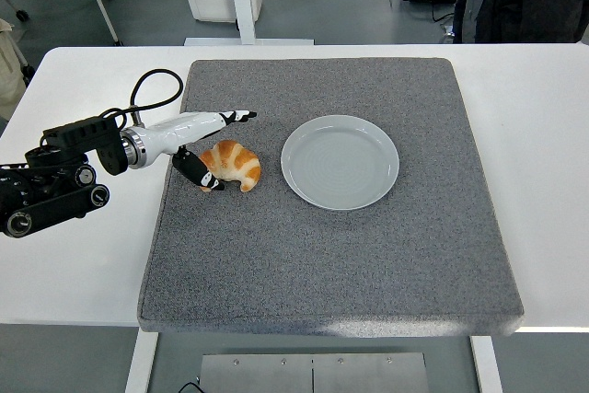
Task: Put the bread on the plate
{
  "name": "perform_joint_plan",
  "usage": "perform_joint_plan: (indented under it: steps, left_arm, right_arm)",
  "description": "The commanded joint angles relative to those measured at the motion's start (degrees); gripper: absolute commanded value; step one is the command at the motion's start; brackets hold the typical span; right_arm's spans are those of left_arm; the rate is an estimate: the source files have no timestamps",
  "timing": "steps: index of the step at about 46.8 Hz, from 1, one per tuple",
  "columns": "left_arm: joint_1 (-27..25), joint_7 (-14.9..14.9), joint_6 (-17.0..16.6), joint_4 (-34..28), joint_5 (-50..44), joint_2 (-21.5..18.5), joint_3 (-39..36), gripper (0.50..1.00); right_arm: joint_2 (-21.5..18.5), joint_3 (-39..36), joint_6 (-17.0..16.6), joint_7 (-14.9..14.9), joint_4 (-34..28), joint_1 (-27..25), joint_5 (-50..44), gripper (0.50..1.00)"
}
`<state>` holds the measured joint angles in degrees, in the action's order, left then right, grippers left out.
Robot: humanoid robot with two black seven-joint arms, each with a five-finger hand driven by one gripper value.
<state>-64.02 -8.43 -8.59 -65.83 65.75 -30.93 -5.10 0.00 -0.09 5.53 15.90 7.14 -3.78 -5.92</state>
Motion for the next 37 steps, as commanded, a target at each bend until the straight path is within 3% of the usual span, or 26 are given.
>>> perform_joint_plan:
  steps: [1,10,16,29,31,37]
  left_arm:
    - [0.04,-0.18,-0.11,0.09,-0.01,0.78,0.0,0.989]
    - [0.12,-0.19,-0.64,2.81,-0.1,3.07,0.01,0.977]
    - [0.12,-0.27,-0.99,4.04,-0.1,3.95,0.0,0.912]
    - [0.39,-0.19,-1.34,4.93,-0.1,4.83,0.0,0.6]
    - [0.56,-0.19,-1.34,4.92,-0.1,4.83,0.0,0.5]
    - [0.65,-0.27,-1.34,4.92,-0.1,4.83,0.0,0.5]
  right_arm:
    - [0.0,0.0,0.01,0.0,-0.02,0.0,-0.05,1.0]
    - [0.0,0.0,0.01,0.0,-0.02,0.0,0.03,1.0]
    - [0.0,0.0,0.01,0.0,-0.02,0.0,0.03,1.0]
    - [0.0,0.0,0.01,0.0,-0.02,0.0,-0.05,1.0]
    - [0.0,0.0,0.01,0.0,-0.02,0.0,-0.05,1.0]
    - [0.0,0.0,0.01,0.0,-0.02,0.0,0.03,1.0]
